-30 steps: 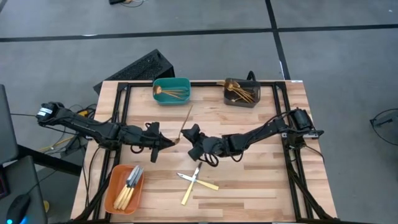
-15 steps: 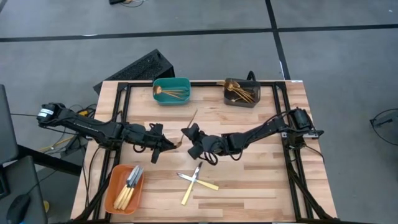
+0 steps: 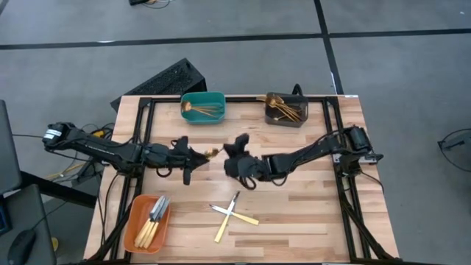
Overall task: Sort silverware by color (type)
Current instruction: Put the gold spoon into the green bin
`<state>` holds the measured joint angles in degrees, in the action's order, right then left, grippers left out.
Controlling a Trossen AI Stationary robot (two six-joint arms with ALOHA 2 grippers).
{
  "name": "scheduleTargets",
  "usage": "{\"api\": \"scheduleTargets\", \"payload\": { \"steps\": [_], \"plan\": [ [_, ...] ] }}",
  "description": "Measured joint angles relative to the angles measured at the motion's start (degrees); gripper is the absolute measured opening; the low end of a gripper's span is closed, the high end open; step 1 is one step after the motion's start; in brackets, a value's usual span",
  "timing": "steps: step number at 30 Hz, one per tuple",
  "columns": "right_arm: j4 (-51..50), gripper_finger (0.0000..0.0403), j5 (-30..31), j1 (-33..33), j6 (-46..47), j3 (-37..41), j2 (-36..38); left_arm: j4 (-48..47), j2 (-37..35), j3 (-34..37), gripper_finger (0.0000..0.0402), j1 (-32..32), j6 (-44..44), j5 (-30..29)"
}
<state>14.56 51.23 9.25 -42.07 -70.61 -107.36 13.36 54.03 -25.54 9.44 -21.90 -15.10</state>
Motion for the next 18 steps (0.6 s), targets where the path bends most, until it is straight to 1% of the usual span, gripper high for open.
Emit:
{"api": "scheduleTargets", "payload": {
  "steps": [2,3,5,7,8,10,11,12,14,16,18],
  "plan": [
    [-3.9,0.0042,0.5,-1.5,7.7,0.0,1.8,-1.0,-1.9,0.0,0.0069,0.1,1.8,-1.8],
    [-6.1,0.0042,-0.5,-2.6,11.4,0.0,2.9,-1.6,-3.0,0.0,0.0078,0.2,2.5,-2.3],
    [-8.8,0.0042,-4.8,-4.9,17.8,0.0,4.9,-3.9,-5.3,0.0,0.0095,0.2,3.4,-3.0],
    [-8.7,0.0042,-10.5,-7.8,21.6,0.0,6.1,-6.0,-8.0,0.0,0.0108,0.1,4.0,-3.7],
    [-7.4,0.0042,-14.0,-9.5,22.3,0.0,6.2,-8.0,-9.5,0.0,0.0114,0.1,4.1,-3.8],
    [-0.8,0.0042,-23.4,-13.0,22.9,-0.2,5.0,-11.4,-12.3,0.0,0.0121,0.3,4.0,-5.0],
    [1.9,0.0042,-28.0,-14.8,22.9,-0.8,4.0,-13.8,-13.9,0.0,0.0123,0.3,4.0,-6.3],
    [3.3,0.0042,-31.3,-16.3,22.9,-1.8,2.7,-16.0,-15.3,0.0,0.0124,0.4,3.7,-7.7],
    [4.0,0.0042,-33.6,-18.9,22.5,-6.2,-1.5,-19.8,-17.9,0.0,0.0125,1.1,2.4,-10.3],
    [0.6,0.0042,-34.5,-20.6,21.4,-11.2,-5.7,-24.6,-20.0,0.0,0.0125,2.0,1.3,-12.7],
    [-2.2,0.0042,-36.6,-21.8,18.7,-17.5,-10.4,-28.8,-21.5,0.0,0.0125,2.6,-0.1,-15.6]
  ]
}}
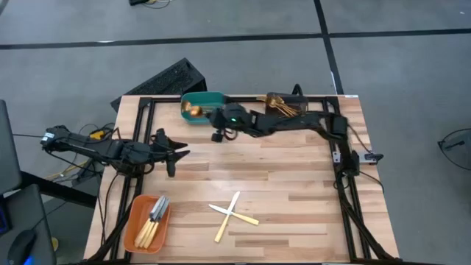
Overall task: Sort silverware by color (type)
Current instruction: Put the gold spoon into the green bin, then adjust the yellow table knife
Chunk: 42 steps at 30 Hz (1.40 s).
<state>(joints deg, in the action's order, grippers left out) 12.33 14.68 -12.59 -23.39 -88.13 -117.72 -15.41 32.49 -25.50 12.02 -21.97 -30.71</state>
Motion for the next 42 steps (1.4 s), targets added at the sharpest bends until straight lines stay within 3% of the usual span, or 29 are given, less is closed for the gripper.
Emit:
{"api": "scheduleTargets", "payload": {
  "steps": [6,10,19,23,28,33,37,42],
  "plan": [
    [-5.7,0.0042,-1.3,-2.6,-2.0,-15.6,-9.6,-8.8,-1.0,0.5,0.0126,0.8,-4.4,-4.4],
    [-11.0,0.0049,-1.3,-4.4,-2.0,-21.7,-13.1,-11.2,-0.6,1.5,0.0126,0.8,-6.3,-6.6],
    [-13.1,0.0218,-1.2,-7.0,2.4,-23.9,-14.7,-7.4,-0.6,6.3,0.0126,0.8,-7.1,-9.2],
    [-15.3,0.0253,0.7,-6.9,4.6,-23.9,-13.7,-5.8,-0.6,7.3,0.0126,0.8,-7.1,-8.1],
    [-27.2,0.0247,-0.8,-4.6,10.2,-24.0,-9.0,0.3,-0.6,9.5,0.0126,0.8,-5.7,-2.6],
    [-39.5,0.0222,-10.1,-0.8,14.9,-24.0,-5.0,9.1,0.3,14.2,0.0126,0.8,-4.9,3.0],
    [-46.9,0.0202,-10.5,3.7,15.6,-24.0,-3.5,21.1,2.1,19.6,0.0126,1.8,-4.6,6.3],
    [-55.1,0.0180,-10.5,8.6,18.4,-23.8,-3.7,31.3,4.8,24.3,0.0126,5.8,-4.5,6.2]
  ]
}}
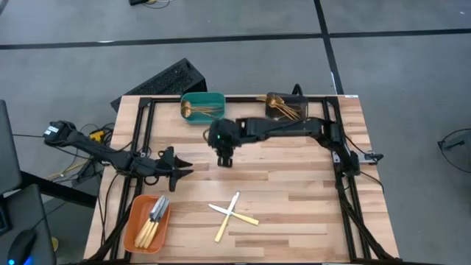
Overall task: Sort silverware by color (type)
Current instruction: Adjust the yellow table knife
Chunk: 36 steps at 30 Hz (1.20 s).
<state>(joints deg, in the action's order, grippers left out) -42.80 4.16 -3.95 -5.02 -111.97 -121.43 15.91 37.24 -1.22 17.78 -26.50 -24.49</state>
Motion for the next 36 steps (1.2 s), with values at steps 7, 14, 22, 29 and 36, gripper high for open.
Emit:
{"api": "scheduleTargets", "payload": {
  "steps": [7,14,22,29,36],
  "plan": [
    [-0.7,0.0167,-10.3,7.0,1.7,4.7,-0.1,1.7,1.0,0.5,0.0126,6.0,0.9,-2.8],
    [-7.1,0.0165,-10.4,12.7,-3.3,9.6,-1.1,1.8,1.0,0.5,0.0126,9.8,1.0,-7.3],
    [-5.6,0.0155,-10.0,16.0,7.9,11.3,-0.9,-0.7,2.8,-1.7,0.0126,10.8,2.6,-7.8],
    [-20.7,0.0152,8.0,19.5,15.1,15.6,-0.9,-0.6,10.0,-4.1,0.0125,12.8,2.8,-5.8],
    [-15.8,0.0136,12.1,20.1,23.6,29.3,11.9,-0.6,16.4,-7.1,0.0125,14.1,7.2,-7.9]
  ]
}}
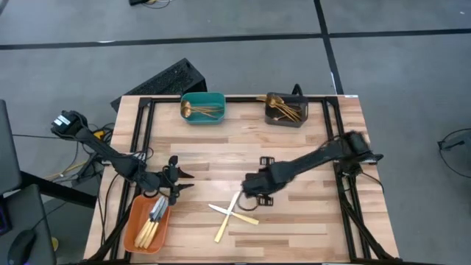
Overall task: Sort silverware by color (type)
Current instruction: Adjust the yellow table knife
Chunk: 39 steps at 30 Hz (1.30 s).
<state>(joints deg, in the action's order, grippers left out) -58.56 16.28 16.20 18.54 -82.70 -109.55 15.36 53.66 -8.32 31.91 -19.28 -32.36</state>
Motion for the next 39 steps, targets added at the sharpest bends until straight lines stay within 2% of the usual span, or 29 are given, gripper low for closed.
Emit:
{"api": "scheduleTargets", "payload": {
  "steps": [5,8,12,17,20,24,31,39],
  "plan": [
    [24.5,0.0115,-2.5,-0.7,5.7,18.9,13.4,1.6,2.4,-2.3,0.0126,0.0,3.5,-0.9],
    [39.5,0.0111,-4.2,-1.5,12.6,27.1,17.7,3.5,3.2,-2.5,0.0126,0.0,5.7,-3.1],
    [56.3,0.0111,-4.5,-1.6,22.0,32.5,17.1,5.9,3.8,-2.5,0.0126,-1.0,7.5,-5.9],
    [66.2,0.0113,-5.8,0.2,10.3,30.7,9.6,6.4,3.8,-2.5,0.0126,-2.8,6.5,-5.7],
    [66.1,0.0113,-7.8,0.9,4.6,26.7,5.2,6.1,3.8,-2.6,0.0126,-3.0,5.7,-5.4],
    [63.7,0.0114,-9.5,0.7,-7.6,20.6,0.7,5.6,3.8,-2.6,0.0126,-3.0,5.3,-5.0],
    [50.4,0.0119,-9.1,1.9,-23.0,10.0,-6.6,7.8,3.8,-2.6,0.0126,-3.1,5.5,-6.5],
    [40.5,0.0188,-8.0,2.6,-32.3,1.4,-12.4,6.7,3.8,-2.5,0.0126,-3.1,3.3,-6.0]
  ]
}}
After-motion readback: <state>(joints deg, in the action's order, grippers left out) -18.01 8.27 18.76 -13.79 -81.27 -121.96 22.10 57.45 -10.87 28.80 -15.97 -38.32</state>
